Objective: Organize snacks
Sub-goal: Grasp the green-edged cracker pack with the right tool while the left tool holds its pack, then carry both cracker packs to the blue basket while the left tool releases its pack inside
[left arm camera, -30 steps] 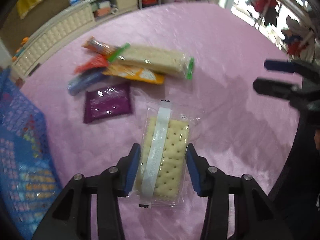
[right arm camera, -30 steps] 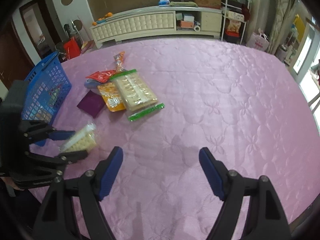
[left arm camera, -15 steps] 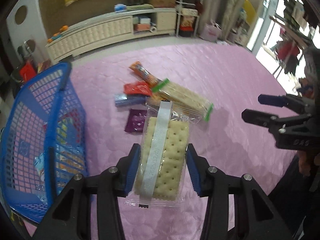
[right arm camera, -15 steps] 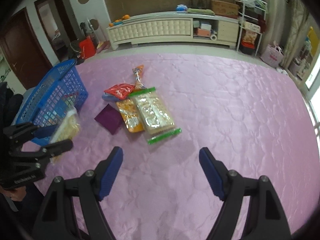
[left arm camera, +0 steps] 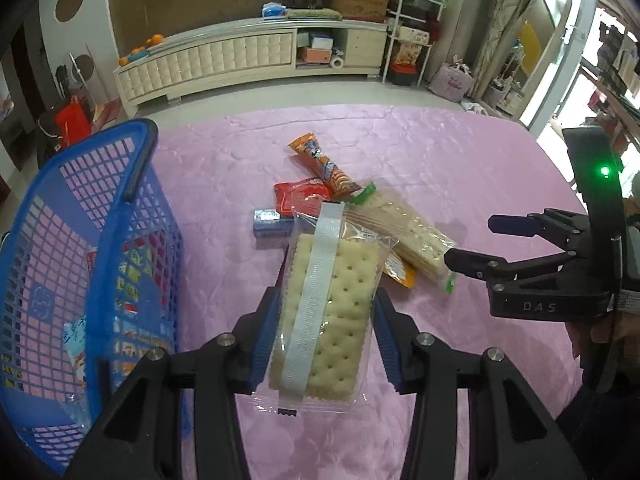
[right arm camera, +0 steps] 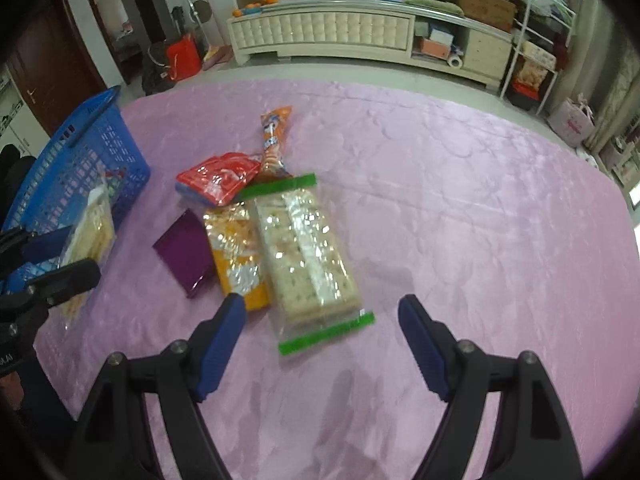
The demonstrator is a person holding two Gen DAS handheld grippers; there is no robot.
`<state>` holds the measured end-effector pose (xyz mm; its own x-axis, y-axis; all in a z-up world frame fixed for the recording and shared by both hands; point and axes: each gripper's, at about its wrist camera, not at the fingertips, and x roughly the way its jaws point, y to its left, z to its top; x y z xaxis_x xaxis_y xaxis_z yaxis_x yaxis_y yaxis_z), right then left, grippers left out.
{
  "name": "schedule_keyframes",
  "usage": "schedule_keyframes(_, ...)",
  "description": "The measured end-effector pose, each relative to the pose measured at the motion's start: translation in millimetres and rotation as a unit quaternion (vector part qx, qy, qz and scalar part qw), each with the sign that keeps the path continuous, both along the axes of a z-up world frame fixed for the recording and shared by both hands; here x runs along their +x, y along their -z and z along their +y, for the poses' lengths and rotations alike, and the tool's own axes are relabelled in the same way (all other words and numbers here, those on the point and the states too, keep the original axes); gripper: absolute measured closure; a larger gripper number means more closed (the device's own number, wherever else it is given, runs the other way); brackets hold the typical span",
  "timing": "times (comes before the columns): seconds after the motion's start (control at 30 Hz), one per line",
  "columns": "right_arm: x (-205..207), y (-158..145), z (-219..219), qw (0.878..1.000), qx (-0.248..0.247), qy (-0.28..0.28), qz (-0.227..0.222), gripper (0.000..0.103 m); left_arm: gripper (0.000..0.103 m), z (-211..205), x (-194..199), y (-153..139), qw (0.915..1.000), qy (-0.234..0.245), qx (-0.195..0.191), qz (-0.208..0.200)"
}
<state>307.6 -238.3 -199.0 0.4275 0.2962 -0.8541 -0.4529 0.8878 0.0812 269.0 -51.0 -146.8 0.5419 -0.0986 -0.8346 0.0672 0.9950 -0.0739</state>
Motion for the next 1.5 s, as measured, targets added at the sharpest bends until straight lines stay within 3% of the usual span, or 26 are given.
schedule_keyframes(0.4,32,32,20,0.997,-0.002,-0.067,0.036,0.022,0.059,-5,23,21,0.9998,0.007,0.009,0.014)
schedule_keyframes(0.43,32,34,20,0.997,-0.001,-0.07,0.038,0.025,0.059,-6,24,23,0.9998,0.008,0.009,0.015)
schedule_keyframes(0.5,31,35,20,0.997,-0.004,-0.074,0.032,0.041,0.059,-5,24,25,0.9997,0.009,0.012,0.017)
schedule_keyframes(0.77,18,31,13,0.998,-0.005,-0.062,0.003,0.045,0.059,-7,11,22,0.9998,0.006,0.014,0.015)
schedule_keyframes(1.23,-53,-54,10,0.995,0.029,-0.065,-0.076,0.045,0.06,-5,-33,-32,0.999,0.002,0.014,-0.042)
schedule_keyframes(1.5,-97,-108,22,0.987,0.019,-0.082,-0.134,0.045,0.06,9,-74,-74,0.9959,-0.007,0.014,-0.089)
